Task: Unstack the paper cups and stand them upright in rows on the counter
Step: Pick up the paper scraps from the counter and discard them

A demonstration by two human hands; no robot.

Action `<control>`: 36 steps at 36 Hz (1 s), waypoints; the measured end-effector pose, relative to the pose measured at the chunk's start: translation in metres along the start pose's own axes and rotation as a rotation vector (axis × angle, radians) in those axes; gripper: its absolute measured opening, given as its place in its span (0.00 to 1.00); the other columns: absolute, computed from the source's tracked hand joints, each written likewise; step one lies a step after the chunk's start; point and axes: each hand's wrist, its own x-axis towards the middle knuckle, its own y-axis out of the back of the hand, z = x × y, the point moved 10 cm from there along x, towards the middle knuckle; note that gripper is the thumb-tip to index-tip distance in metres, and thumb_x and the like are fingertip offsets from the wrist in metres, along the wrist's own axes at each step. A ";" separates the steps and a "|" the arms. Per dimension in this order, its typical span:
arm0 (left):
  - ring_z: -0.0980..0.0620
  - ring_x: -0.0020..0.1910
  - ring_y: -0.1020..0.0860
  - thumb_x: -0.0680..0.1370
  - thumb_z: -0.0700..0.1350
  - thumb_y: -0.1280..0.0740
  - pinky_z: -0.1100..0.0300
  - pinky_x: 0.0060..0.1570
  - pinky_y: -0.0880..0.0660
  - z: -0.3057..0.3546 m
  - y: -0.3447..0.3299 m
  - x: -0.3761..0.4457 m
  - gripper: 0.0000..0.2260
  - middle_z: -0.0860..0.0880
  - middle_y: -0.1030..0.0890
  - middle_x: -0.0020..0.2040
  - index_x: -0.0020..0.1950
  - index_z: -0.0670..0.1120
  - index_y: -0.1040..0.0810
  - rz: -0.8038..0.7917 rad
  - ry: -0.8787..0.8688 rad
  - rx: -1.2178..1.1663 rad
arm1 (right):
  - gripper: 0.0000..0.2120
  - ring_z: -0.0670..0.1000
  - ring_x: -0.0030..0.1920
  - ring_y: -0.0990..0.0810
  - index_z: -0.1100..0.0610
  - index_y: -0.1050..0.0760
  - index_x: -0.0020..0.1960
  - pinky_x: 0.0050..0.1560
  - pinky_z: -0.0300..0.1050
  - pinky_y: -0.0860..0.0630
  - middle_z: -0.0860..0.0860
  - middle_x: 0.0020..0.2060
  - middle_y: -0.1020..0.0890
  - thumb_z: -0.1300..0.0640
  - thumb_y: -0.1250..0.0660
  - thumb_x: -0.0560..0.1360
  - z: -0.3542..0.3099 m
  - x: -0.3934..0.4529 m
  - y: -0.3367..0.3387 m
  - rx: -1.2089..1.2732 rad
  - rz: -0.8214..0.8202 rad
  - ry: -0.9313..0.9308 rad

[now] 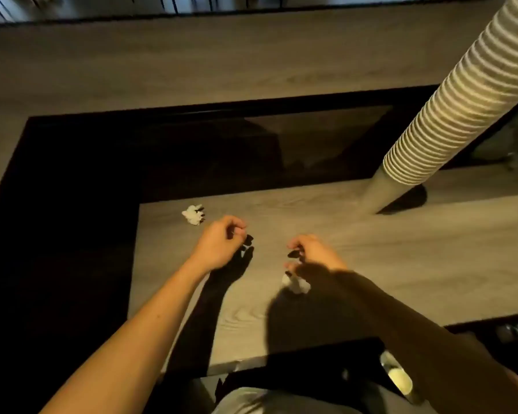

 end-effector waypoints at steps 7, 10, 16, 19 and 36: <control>0.38 0.71 0.39 0.75 0.43 0.30 0.45 0.69 0.37 -0.037 0.031 0.033 0.24 0.43 0.35 0.74 0.70 0.50 0.30 0.212 -0.071 0.643 | 0.20 0.57 0.56 0.23 0.55 0.25 0.61 0.58 0.54 0.23 0.54 0.57 0.26 0.50 0.25 0.73 0.008 0.006 -0.027 -0.183 0.031 -0.021; 0.32 0.73 0.45 0.75 0.47 0.30 0.41 0.71 0.41 -0.068 0.037 0.046 0.29 0.40 0.46 0.79 0.74 0.53 0.36 0.159 0.026 0.807 | 0.26 0.60 0.58 0.24 0.51 0.29 0.68 0.58 0.54 0.23 0.57 0.60 0.28 0.48 0.26 0.73 0.012 0.010 -0.039 -0.287 -0.048 -0.123; 0.35 0.70 0.39 0.74 0.38 0.32 0.44 0.67 0.34 -0.093 0.026 0.046 0.30 0.39 0.39 0.75 0.76 0.47 0.37 0.028 0.014 0.758 | 0.23 0.65 0.69 0.34 0.49 0.38 0.76 0.65 0.57 0.31 0.61 0.68 0.34 0.51 0.40 0.82 0.023 0.008 -0.058 -0.397 -0.073 -0.188; 0.38 0.67 0.36 0.75 0.36 0.34 0.46 0.65 0.31 -0.085 0.024 0.043 0.25 0.39 0.33 0.70 0.72 0.43 0.32 0.038 -0.096 0.737 | 0.18 0.63 0.64 0.28 0.54 0.31 0.71 0.60 0.52 0.29 0.60 0.63 0.30 0.52 0.37 0.82 0.021 0.009 -0.053 -0.362 -0.042 -0.189; 0.46 0.47 0.20 0.80 0.52 0.37 0.57 0.42 0.31 0.075 -0.141 -0.007 0.13 0.46 0.17 0.49 0.62 0.47 0.24 -0.153 -0.250 0.226 | 0.09 0.49 0.41 0.23 0.55 0.22 0.53 0.42 0.38 0.28 0.47 0.42 0.21 0.52 0.36 0.78 0.117 -0.099 0.072 0.384 0.536 -0.181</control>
